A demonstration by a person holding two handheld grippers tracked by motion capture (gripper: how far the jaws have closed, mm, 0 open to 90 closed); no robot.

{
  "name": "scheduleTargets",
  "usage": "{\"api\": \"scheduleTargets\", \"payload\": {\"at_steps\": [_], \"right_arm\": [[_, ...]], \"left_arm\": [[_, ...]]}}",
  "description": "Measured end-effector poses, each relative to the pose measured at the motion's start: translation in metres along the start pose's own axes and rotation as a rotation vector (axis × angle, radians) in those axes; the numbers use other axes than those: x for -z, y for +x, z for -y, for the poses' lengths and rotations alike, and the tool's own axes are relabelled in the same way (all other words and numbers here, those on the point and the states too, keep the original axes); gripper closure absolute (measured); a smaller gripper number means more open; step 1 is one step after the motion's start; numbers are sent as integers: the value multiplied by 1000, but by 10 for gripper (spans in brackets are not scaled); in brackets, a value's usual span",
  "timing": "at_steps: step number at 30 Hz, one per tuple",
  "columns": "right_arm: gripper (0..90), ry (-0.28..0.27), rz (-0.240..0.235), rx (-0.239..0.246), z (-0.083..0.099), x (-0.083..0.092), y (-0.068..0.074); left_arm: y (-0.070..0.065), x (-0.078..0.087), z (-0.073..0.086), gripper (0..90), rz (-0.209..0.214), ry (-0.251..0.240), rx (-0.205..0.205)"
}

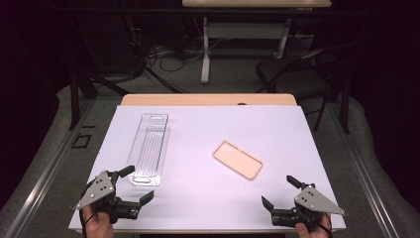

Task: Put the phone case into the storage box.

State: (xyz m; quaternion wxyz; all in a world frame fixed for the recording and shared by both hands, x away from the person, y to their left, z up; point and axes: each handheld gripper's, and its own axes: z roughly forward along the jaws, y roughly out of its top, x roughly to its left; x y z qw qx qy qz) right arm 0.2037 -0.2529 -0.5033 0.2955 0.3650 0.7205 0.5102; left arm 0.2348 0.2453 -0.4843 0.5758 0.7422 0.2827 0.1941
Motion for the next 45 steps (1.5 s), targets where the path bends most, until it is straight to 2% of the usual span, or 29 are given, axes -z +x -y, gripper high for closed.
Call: {"api": "scheduleTargets", "payload": {"at_steps": [8,14,17,24,26,28,30,31,32,35,38,42,45], "right_arm": [[13,8,-1,-17,1,-2,-2],[13,34,-3,-39,3,-3,-5],[21,47,-10,-41,3,-5,-5],[35,110,-11,-61,6,-11,-6],[36,146,-13,-80,8,-15,-6],[36,158,-13,-80,9,-17,-7],[28,200,-24,-99,11,-20,-7],[28,200,-24,-99,11,-20,-7],[23,215,-24,-103,11,-22,-7],[8,238,-20,-117,12,-23,-7],[0,268,-19,-128,12,-25,-8],[0,298,-19,-150,15,-29,-9],[0,295,-28,-182,16,-30,-11]], "left_arm": [[-1,0,-1,5,5,21,4],[1,-3,0,5,20,49,30],[2,-7,0,5,32,74,60],[2,-13,2,5,42,135,97],[1,-18,3,5,44,182,123],[0,-20,3,5,36,196,132],[-2,-25,5,5,33,235,149],[-2,-25,5,5,33,235,149],[-3,-28,5,5,13,263,165],[-4,-32,6,5,-1,295,173],[-5,-34,6,5,-3,317,180],[-8,-36,6,3,29,305,195],[-10,-39,6,3,49,329,220]]}}
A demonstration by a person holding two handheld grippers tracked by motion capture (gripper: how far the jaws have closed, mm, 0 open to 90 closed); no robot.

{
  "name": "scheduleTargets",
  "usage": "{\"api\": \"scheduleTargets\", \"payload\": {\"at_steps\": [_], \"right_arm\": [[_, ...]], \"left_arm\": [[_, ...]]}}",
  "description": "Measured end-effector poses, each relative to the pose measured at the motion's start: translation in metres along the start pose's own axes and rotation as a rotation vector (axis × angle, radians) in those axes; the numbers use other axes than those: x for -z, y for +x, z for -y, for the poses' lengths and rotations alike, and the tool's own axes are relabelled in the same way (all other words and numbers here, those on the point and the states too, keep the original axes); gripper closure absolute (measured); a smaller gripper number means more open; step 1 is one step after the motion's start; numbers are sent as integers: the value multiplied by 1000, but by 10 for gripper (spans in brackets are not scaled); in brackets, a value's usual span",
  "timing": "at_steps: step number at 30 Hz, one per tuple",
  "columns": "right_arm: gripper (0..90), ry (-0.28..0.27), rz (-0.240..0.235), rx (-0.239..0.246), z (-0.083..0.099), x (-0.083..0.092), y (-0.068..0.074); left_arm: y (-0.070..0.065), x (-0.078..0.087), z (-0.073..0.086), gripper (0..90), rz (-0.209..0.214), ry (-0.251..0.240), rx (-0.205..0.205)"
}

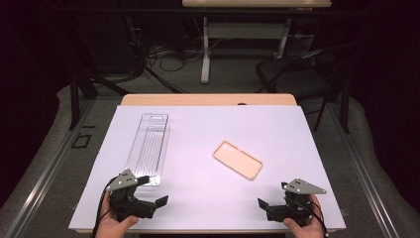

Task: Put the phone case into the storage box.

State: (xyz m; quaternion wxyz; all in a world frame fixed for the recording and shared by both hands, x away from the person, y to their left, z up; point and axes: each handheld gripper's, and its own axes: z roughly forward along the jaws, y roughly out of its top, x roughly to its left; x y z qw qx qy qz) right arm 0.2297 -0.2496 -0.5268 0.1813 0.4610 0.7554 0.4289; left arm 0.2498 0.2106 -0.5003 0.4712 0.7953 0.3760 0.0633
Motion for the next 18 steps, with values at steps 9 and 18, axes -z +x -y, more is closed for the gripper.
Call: {"api": "scheduleTargets", "payload": {"at_steps": [9,18], "right_arm": [[0,3,-4,24,-1,-2,5],[5,27,-7,37,-1,-7,8]], "left_arm": [[-5,-7,1,6,-21,58,-39],[-5,-6,-3,52,-49,61,-43]]}}
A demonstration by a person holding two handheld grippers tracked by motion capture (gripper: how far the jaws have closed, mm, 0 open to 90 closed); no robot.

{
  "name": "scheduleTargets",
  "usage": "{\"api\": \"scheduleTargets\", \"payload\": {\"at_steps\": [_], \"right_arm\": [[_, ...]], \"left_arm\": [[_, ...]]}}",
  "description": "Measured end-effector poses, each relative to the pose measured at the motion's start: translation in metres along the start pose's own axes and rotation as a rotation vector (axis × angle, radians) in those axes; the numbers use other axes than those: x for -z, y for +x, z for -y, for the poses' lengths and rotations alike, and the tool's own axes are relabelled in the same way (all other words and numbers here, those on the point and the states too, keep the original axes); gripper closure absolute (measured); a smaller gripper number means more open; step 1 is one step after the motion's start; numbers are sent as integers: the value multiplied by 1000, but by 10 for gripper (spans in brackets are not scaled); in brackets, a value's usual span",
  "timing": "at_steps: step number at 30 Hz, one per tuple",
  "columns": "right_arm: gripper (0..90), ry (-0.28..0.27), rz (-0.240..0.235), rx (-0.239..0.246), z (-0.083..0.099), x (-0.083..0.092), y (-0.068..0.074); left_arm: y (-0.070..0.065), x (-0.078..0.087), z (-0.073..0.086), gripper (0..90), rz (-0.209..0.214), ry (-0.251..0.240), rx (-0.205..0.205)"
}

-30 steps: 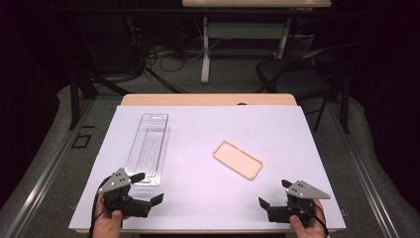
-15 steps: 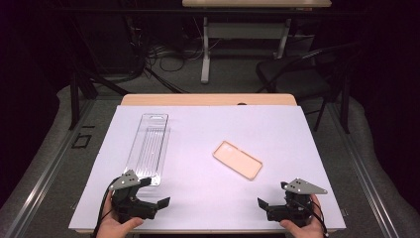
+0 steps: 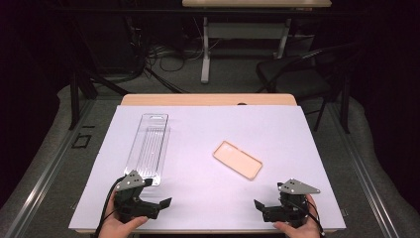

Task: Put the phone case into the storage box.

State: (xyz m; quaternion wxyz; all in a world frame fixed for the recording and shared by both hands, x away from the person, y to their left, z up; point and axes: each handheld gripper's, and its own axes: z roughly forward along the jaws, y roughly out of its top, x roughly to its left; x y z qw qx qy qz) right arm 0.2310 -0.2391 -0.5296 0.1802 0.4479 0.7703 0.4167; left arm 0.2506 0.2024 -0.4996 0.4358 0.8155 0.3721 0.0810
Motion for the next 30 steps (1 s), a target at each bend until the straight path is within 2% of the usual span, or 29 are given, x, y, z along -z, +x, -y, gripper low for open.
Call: {"api": "scheduleTargets", "payload": {"at_steps": [5,8,13,18,19,20,21,22,25,30], "right_arm": [[14,19,-4,-11,-1,-6,1],[9,45,-8,13,-7,-11,4],[7,40,-11,22,-18,-14,2],[9,27,-10,16,-41,-20,-7],[9,30,-9,5,-45,-21,-9],[12,30,-6,1,-49,-22,-11],[15,30,-2,-3,-54,-23,-13],[16,35,-1,-4,-58,-25,-14],[16,40,1,-8,-72,-29,-17],[16,49,18,-6,-91,-36,-20]], "left_arm": [[0,-2,-5,75,-17,15,-1],[3,-4,-13,86,-16,20,-1],[8,-6,-25,88,-23,20,-9],[22,-8,-51,88,-40,8,8],[22,-8,-51,89,-40,8,8],[24,-9,-60,89,-40,1,8],[24,-9,-60,89,-40,1,8],[26,-11,-68,89,-43,-3,9],[30,-14,-78,90,-40,-7,15],[38,-21,-92,123,-45,12,13]]}}
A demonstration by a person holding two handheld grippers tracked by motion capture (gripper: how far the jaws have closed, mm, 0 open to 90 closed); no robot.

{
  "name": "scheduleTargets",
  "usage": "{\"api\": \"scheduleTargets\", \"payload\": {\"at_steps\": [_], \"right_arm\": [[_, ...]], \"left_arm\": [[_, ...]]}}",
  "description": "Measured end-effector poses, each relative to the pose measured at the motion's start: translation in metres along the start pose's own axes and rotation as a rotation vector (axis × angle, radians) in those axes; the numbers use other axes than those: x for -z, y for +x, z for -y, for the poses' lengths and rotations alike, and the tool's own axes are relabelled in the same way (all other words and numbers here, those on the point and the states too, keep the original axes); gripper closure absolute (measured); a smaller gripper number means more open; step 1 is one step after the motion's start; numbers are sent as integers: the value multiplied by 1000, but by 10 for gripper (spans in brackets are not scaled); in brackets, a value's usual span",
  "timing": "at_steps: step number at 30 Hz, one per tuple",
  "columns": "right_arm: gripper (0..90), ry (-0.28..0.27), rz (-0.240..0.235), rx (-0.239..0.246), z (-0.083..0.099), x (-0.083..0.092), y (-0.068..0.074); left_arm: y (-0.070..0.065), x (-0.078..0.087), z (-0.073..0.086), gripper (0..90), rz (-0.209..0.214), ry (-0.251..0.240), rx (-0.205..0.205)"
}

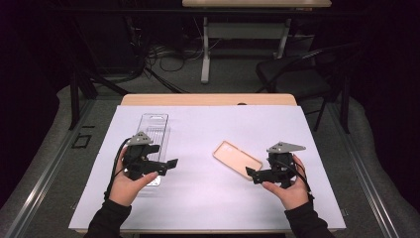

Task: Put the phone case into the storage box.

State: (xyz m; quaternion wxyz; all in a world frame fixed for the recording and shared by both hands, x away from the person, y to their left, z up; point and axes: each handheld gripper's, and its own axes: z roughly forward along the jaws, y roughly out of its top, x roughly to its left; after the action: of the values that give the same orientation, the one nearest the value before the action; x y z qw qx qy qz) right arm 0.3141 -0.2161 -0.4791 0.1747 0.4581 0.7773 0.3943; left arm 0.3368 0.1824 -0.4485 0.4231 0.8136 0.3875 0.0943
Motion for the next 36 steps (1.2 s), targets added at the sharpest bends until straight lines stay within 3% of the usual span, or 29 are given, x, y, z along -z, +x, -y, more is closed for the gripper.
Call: {"api": "scheduleTargets", "payload": {"at_steps": [9,10,11,15,21,28,33,36], "right_arm": [[34,19,-1,4,-26,-11,-2],[143,11,-4,11,-31,-14,-3],[148,6,3,13,-33,-15,-4],[145,28,19,5,-40,-25,-6],[146,70,33,0,-45,-41,-8],[143,100,25,-13,-53,-46,-15],[157,115,29,22,-61,-47,-17],[224,136,44,50,-64,-49,-18]], "left_arm": [[17,-4,-18,123,-30,-5,42],[20,-3,-23,123,-65,6,36],[20,-3,-25,123,-76,10,39],[24,-3,-33,123,-49,-14,50],[32,-4,-34,124,-53,-19,43],[40,-12,-30,132,-55,-8,45],[38,-14,-30,143,-49,-2,32],[35,-16,-30,150,-42,-1,25]]}}
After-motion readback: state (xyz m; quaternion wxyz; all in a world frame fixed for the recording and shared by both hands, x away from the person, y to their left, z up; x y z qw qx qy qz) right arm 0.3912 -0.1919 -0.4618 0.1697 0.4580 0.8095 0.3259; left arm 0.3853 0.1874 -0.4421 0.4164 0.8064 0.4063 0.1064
